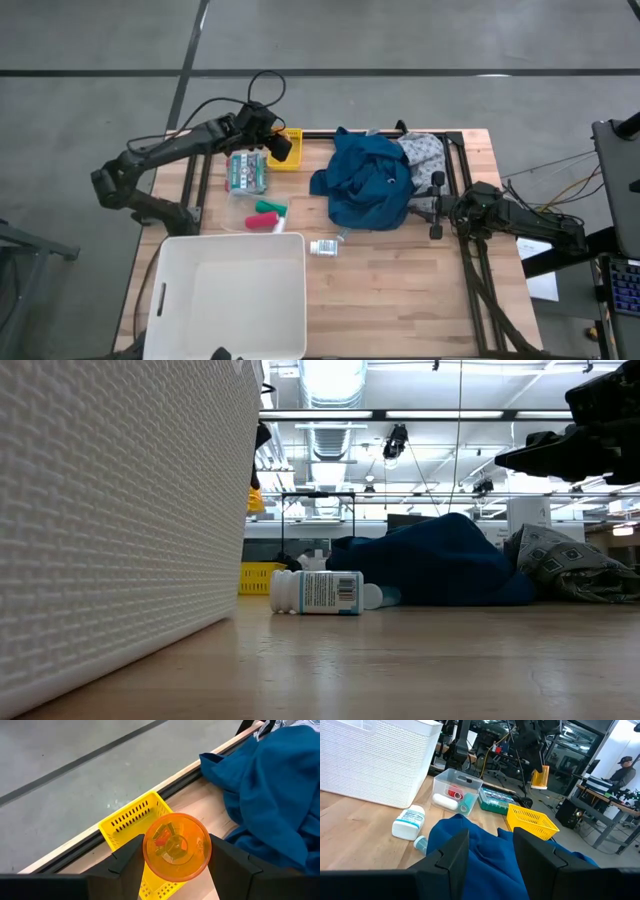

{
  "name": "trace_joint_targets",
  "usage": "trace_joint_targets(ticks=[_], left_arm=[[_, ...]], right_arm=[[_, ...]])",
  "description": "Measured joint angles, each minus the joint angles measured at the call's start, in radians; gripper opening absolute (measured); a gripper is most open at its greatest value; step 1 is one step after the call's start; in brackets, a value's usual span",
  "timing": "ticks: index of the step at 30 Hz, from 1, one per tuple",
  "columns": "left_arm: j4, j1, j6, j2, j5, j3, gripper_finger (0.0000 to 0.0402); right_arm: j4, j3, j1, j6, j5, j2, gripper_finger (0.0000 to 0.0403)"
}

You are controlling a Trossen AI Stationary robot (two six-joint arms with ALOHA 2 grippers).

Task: Pick & place medical supplies in basket/bin
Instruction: Put the orange pill bottle into the yellow bin

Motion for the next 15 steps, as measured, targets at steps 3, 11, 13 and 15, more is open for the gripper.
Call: trace_joint_targets(ticks=[3, 11, 13, 15], left_arm=[[-0.001, 0.0, 0.0, 0.0, 0.001, 0.0, 0.0197], [-0.206, 0.014, -0.149, -0.011, 0.141, 0.13, 0.0195], [-0.249, 0.029, -0.161, -0.011, 0.167, 0.185, 0.0197], [-0.258, 0.044, -0.163, -0.011, 0.177, 0.241, 0.0197]], right_arm=[[0.0, 0.0, 0.0, 0.0, 0.0, 0.0, 0.0148], [0.0, 0.0, 0.0, 0.0, 0.0, 0.0, 0.0148], [0.0, 0.0, 0.0, 0.0, 0.0, 0.0, 0.0148], [0.0, 0.0, 0.0, 0.0, -0.001, 0.0, 0.0148]])
